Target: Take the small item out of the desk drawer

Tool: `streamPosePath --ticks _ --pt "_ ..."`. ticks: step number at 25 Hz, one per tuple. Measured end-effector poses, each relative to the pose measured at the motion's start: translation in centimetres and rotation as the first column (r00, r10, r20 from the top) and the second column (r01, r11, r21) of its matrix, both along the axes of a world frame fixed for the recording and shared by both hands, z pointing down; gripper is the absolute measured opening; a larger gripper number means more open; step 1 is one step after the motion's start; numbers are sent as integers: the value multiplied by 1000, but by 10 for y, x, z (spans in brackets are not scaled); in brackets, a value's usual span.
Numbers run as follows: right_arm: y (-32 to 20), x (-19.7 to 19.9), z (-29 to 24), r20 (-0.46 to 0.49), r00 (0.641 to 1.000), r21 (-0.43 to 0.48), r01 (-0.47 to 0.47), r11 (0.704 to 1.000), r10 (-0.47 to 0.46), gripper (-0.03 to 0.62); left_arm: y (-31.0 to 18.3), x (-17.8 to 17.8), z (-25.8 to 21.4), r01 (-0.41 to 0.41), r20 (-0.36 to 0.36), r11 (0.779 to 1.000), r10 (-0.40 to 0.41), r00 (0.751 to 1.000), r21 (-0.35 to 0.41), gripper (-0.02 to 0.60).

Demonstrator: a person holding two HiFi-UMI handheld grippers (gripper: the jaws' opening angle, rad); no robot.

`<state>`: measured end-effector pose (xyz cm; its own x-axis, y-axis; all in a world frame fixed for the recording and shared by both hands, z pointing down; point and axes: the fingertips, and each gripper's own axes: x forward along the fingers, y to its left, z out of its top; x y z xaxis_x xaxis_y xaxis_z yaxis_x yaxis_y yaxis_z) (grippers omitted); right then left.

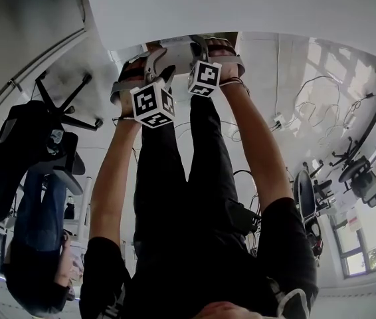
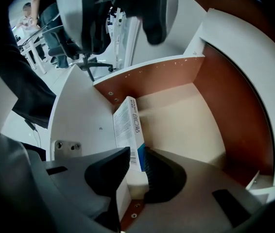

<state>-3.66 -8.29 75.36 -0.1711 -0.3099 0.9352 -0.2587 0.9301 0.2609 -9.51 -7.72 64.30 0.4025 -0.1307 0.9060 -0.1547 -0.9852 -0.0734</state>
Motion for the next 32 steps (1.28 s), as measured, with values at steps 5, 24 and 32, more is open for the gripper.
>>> streamPosePath --ticks 5,24,32 --pt "7 -2 -1 7 1000 -1 23 1000 -23 104 5 5 53 -163 131 985 169 977 -57 232" --pt "31 -3 -10 59 994 0 89 996 -89 93 10 24 123 -318 331 936 351 876 -149 218" --pt "33 -3 -9 77 993 10 86 996 -87 82 18 18 139 -346 345 923 384 856 -169 108"
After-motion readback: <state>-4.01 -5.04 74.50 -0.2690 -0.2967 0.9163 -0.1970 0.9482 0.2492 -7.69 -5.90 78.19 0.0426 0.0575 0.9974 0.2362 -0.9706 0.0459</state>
